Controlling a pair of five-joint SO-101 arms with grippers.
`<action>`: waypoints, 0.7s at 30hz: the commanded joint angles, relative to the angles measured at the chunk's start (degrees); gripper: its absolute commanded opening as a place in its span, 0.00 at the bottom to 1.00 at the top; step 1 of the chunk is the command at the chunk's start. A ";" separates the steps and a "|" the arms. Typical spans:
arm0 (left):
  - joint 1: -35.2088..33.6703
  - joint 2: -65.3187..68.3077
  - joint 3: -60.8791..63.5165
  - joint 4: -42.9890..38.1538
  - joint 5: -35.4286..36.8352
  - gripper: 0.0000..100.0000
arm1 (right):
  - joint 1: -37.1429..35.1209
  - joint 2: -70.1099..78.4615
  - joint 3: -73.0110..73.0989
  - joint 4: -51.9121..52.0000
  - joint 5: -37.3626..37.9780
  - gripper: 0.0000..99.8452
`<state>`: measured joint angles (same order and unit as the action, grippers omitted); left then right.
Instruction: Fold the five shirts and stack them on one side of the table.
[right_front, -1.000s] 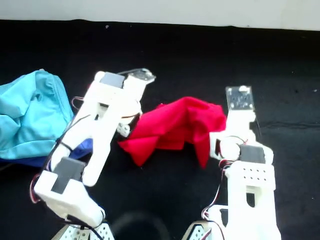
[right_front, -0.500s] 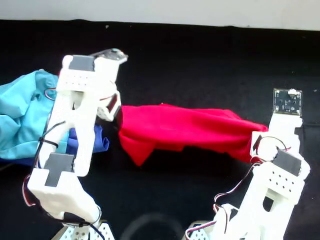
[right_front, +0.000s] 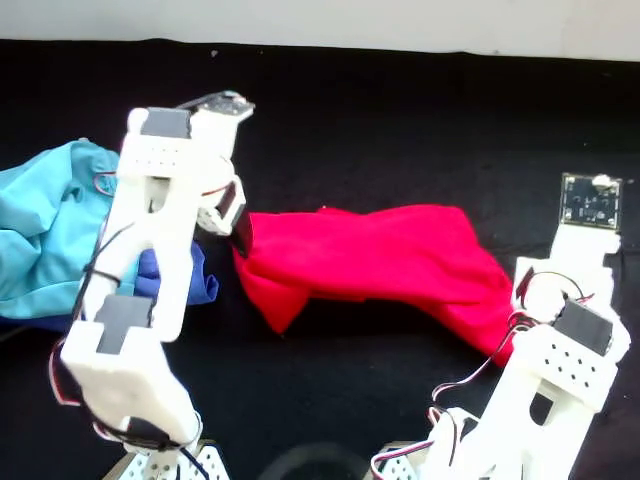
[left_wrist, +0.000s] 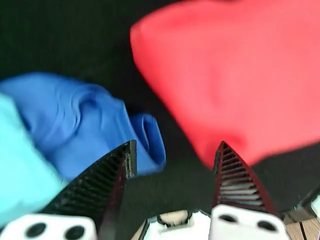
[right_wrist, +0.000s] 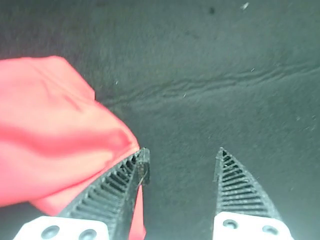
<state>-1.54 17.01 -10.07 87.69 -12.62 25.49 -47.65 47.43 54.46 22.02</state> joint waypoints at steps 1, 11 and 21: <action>0.48 4.00 0.04 -6.51 1.05 0.25 | -1.19 -2.42 -3.56 -0.84 -5.10 0.22; 19.38 10.07 -1.63 2.46 4.40 0.00 | -17.10 -3.56 0.84 -1.01 -6.95 0.22; 26.86 9.01 -14.99 13.80 4.48 0.01 | -18.15 -3.56 6.73 -1.10 -6.95 0.22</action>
<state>22.90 27.65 -21.67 99.91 -8.40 8.09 -49.93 53.23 54.46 15.69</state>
